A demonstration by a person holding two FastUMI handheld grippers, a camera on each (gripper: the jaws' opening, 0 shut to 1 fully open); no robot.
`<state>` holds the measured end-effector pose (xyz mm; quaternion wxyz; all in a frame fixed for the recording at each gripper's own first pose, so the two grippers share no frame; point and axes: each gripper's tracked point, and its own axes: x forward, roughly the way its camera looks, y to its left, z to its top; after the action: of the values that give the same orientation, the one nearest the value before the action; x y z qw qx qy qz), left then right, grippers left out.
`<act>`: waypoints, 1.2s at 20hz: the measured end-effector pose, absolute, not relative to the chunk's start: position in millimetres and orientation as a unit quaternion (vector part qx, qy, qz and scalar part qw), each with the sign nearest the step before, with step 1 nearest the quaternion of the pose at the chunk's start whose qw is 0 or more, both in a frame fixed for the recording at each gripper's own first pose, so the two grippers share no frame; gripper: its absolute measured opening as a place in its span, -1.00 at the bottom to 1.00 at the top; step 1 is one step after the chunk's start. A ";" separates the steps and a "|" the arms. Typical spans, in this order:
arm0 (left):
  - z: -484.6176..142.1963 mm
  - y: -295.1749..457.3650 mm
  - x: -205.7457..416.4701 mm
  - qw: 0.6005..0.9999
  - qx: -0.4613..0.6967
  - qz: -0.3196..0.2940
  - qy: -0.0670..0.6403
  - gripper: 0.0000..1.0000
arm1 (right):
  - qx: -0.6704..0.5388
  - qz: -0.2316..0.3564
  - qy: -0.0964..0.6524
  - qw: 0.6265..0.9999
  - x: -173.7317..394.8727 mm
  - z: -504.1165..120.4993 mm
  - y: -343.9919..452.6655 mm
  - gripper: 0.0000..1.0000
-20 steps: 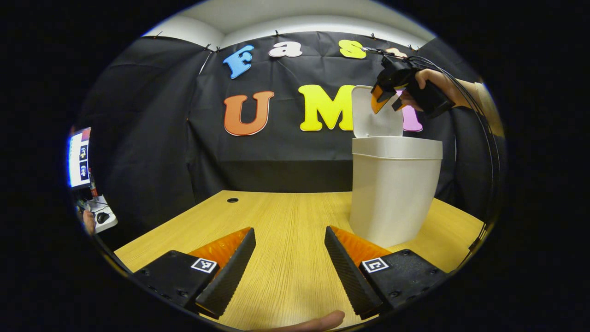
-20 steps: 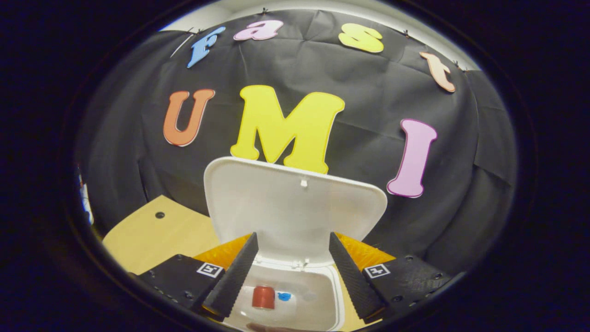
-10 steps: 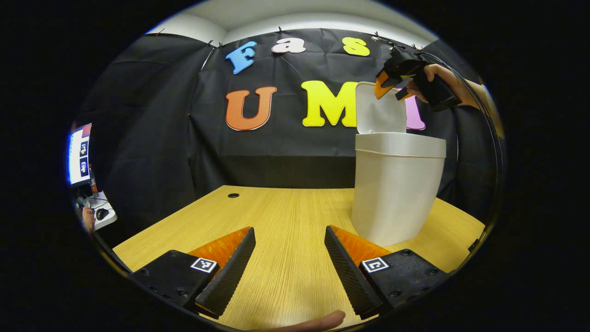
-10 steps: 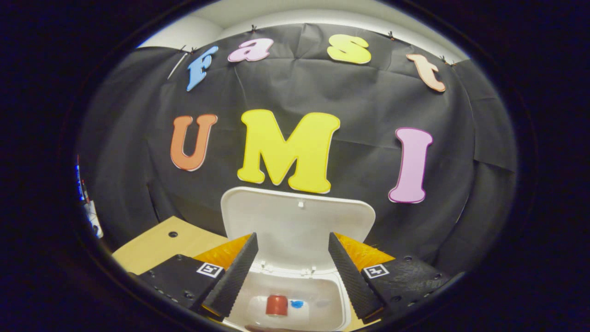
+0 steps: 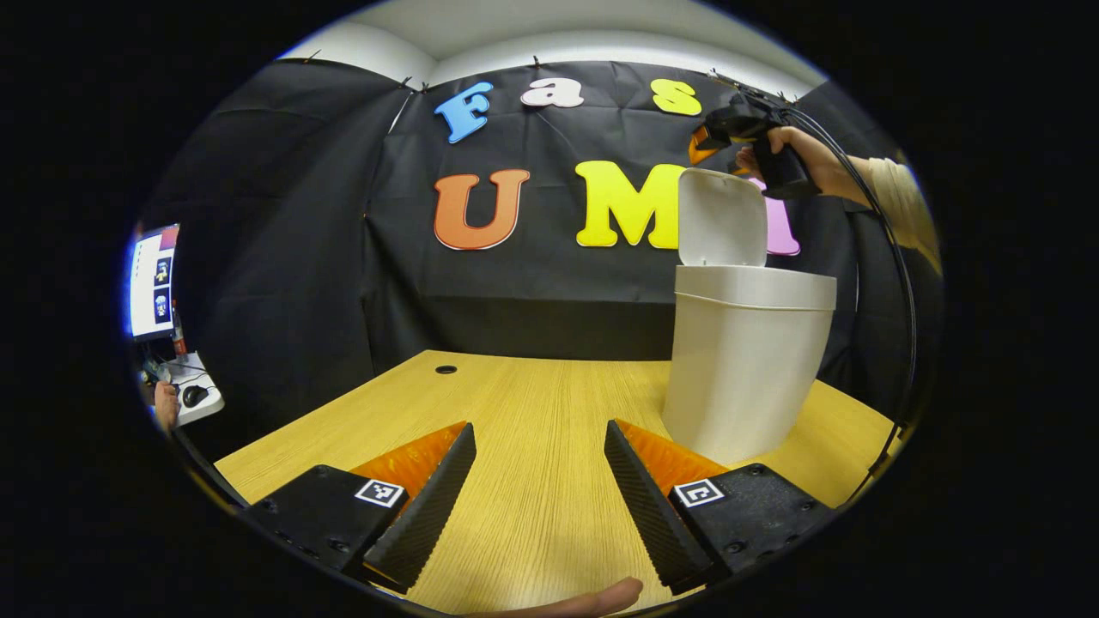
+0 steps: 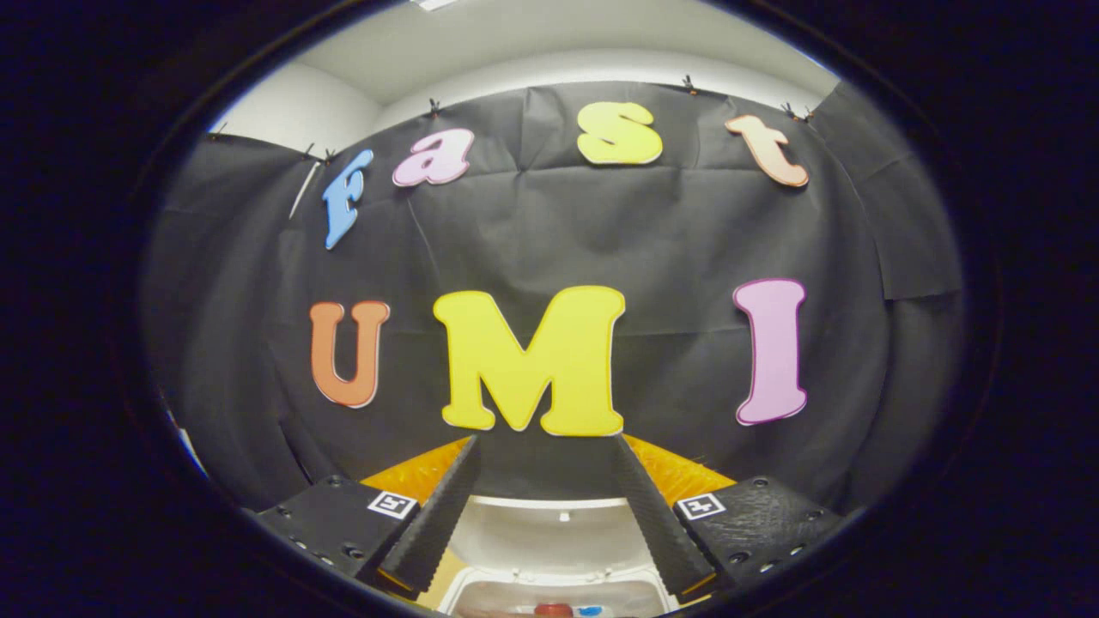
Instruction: Press the lid of the desktop garbage bin to open it, pick up the crumpled paper on the desktop and throw it into the bin, then pick up the pop can on the desktop and drop it into the bin, and finally close the garbage bin lid.
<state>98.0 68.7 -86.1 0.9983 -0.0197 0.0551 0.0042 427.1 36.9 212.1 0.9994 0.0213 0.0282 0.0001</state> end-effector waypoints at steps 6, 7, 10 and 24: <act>-88.6 65.3 99.4 0.998 -0.022 0.004 0.060 0.96 | 0.033 -0.009 0.035 0.999 426.6 213.0 35.0 0.91; -88.5 64.1 99.3 0.998 -0.020 0.003 0.060 0.96 | 0.032 -0.003 0.035 0.999 421.6 213.5 35.8 0.89; -85.6 63.2 91.3 0.998 -0.013 0.009 0.067 0.96 | 0.036 0.002 0.050 0.998 402.5 201.1 29.8 0.90; -56.3 30.9 72.3 0.999 -0.022 -0.028 0.036 0.95 | 0.015 0.054 0.154 0.986 332.9 89.4 35.2 0.96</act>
<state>72.3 30.9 -56.3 0.9987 -0.0218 0.0365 -0.0284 332.9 35.2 89.4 0.9865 0.0152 0.1539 0.0542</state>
